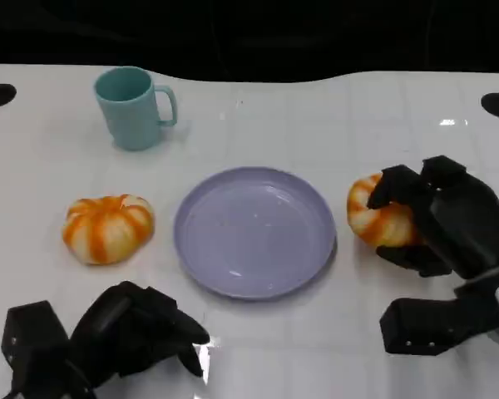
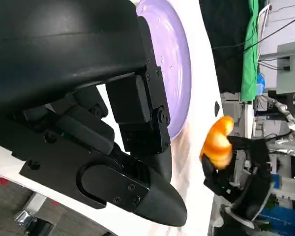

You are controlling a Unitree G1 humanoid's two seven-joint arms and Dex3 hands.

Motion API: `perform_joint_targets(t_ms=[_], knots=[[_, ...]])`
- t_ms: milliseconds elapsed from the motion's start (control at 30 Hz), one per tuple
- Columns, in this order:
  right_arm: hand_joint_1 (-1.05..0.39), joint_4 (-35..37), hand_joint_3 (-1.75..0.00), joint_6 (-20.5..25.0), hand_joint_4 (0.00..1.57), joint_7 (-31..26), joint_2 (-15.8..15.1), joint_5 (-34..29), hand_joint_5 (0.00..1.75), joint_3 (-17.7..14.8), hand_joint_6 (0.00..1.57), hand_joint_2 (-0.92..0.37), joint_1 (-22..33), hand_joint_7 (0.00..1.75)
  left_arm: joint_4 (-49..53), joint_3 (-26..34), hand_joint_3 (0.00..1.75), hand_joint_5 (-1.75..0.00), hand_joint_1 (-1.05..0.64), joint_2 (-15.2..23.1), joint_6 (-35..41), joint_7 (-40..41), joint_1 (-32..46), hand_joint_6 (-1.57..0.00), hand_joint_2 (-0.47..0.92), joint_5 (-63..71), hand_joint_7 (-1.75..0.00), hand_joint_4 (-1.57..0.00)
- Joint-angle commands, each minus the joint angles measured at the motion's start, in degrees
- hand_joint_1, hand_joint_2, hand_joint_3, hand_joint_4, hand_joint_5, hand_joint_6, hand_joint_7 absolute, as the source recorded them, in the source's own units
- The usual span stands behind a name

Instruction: Grasp the bread from the table and place it into the plate.

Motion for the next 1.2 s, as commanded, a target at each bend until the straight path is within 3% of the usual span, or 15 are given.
perform_joint_targets(t_ms=[33, 233, 400, 633, 900, 1200], knots=[[-0.14, -3.81, -1.34, -1.83, 0.97, 1.63, -0.17, 3.33, 1.75, -1.92, 0.71, -0.27, -0.39, 1.75, 0.17, 0.01, 0.0, -0.9, -1.05, 0.66, -0.3, 0.68, 0.46, -1.57, 0.84, -0.01, -0.04, -1.25], [-0.14, -9.03, -1.5, -3.89, 1.01, 6.71, -0.08, 6.72, 1.75, -3.55, 0.77, -0.2, 0.69, 1.75, 0.35, 0.24, 0.0, -0.9, -1.05, 0.5, 0.18, 0.3, 0.22, -1.57, 0.84, -0.59, -0.04, -1.25], [-0.14, -16.96, -1.53, -2.53, 1.02, 14.17, 1.67, 8.11, 1.75, -3.33, 0.77, -0.18, 1.96, 1.75, 0.56, 0.36, 0.01, -0.9, -1.05, 0.96, -0.72, -0.28, 0.21, -1.56, 0.85, -0.6, -0.03, -1.23], [-0.13, -19.77, -1.51, -2.78, 1.01, 20.5, 4.63, 8.88, 1.75, -2.93, 0.81, -0.19, 1.97, 1.67, 0.1, 0.13, 0.0, -0.91, -1.05, 1.19, -0.65, 0.57, 0.54, -1.57, 0.85, 0.11, -0.05, -1.25], [-0.13, -13.17, -1.49, -3.05, 1.02, 22.88, 9.32, 8.65, 1.75, -2.29, 0.82, -0.22, -2.09, 1.66, 0.71, 0.48, 0.0, -0.91, -1.05, 1.14, -0.19, -0.06, 0.43, -1.57, 0.84, -0.6, -0.06, -1.24], [-0.11, -5.51, -1.5, -5.06, 0.99, 24.75, 11.75, 9.06, 1.75, -1.99, 0.81, -0.2, -6.8, 1.66, 1.34, 0.4, 0.0, -0.89, -1.04, 0.98, -0.62, -0.56, 0.31, -1.55, 0.84, -0.63, -0.04, -1.22]])
